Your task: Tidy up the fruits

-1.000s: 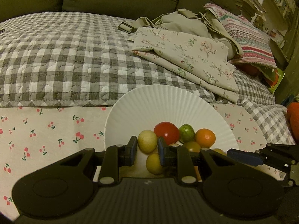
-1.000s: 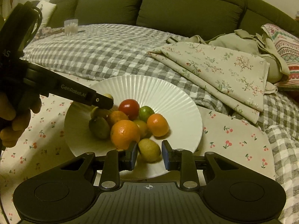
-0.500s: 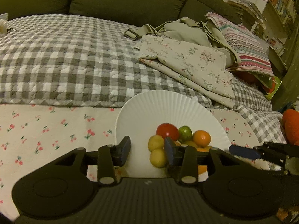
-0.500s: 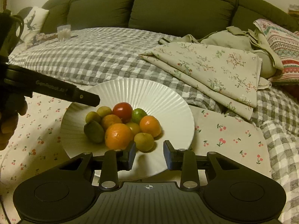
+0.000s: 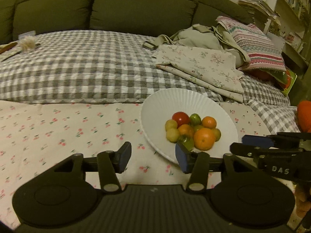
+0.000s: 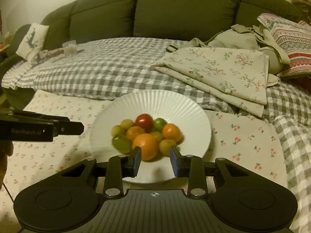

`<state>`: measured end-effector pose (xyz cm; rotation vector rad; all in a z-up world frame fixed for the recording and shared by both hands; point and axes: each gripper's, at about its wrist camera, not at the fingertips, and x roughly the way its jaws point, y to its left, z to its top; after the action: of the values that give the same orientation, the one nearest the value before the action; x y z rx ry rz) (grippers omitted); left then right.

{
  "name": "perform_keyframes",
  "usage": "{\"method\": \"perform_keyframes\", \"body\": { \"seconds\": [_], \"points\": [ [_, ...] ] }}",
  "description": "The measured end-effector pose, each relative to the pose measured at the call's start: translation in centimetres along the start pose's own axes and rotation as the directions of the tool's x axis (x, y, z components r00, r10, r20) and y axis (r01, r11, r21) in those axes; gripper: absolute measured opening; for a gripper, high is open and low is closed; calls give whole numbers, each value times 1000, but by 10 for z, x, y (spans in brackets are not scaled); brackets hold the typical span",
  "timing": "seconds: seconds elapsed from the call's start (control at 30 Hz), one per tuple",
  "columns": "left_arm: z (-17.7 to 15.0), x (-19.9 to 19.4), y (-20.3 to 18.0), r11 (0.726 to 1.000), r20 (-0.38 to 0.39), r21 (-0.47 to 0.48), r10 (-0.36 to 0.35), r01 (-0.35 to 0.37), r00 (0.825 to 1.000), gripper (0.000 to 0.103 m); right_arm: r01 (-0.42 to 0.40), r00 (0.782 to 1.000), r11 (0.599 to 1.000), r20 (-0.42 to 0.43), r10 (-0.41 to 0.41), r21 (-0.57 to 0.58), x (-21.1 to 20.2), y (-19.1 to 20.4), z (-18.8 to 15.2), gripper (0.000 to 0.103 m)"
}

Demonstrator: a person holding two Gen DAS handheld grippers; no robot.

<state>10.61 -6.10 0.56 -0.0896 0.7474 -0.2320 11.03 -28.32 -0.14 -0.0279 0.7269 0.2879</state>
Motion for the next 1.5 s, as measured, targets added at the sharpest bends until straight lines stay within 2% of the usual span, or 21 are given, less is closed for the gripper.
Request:
{"method": "perform_keyframes", "body": {
  "seconds": [0.1,0.23,0.3,0.43,0.53,0.7,0.9,1.0,1.17,1.23,1.37,1.43,1.5],
  "points": [
    [-9,-19,4,1000,13,-7,28,-28,1000,50,3,1000,1000,1,-3,23,-15,7,-4,34],
    [-24,-45,3,997,19,20,69,-70,997,56,-3,1000,998,15,2,65,-40,16,-11,38],
    [-31,-56,2,996,24,20,88,-89,996,58,4,999,998,33,-5,58,-53,26,-16,41],
    [-46,-76,-1,993,34,18,115,-116,993,69,19,997,1000,76,-19,11,-79,52,-30,44],
    [-55,-88,-3,989,44,33,143,-145,989,69,43,994,999,98,-43,-2,-94,67,-41,49],
    [-70,-102,-4,988,49,21,154,-155,987,73,51,993,997,107,-57,63,-112,75,-57,54],
    [-83,-111,-10,987,49,40,155,-157,987,74,80,989,992,118,-92,101,-122,78,-71,55],
    [-87,-117,-13,984,67,51,169,-173,983,78,66,988,990,130,-83,128,-129,80,-76,55],
    [-91,-122,-16,979,94,66,188,-195,978,89,66,986,990,145,-84,127,-140,89,-87,69],
    [-91,-123,-17,979,98,62,187,-193,977,93,72,984,989,150,-91,128,-143,92,-88,82],
    [-92,-123,-18,977,111,64,196,-204,974,98,90,980,989,166,-108,114,-145,97,-89,86],
    [-91,-124,-18,979,118,58,189,-197,975,100,95,978,988,175,-115,121,-146,97,-90,95],
    [-92,-126,-17,980,129,50,182,-190,975,102,101,977,988,176,-122,121,-146,97,-90,99]
  ]
}}
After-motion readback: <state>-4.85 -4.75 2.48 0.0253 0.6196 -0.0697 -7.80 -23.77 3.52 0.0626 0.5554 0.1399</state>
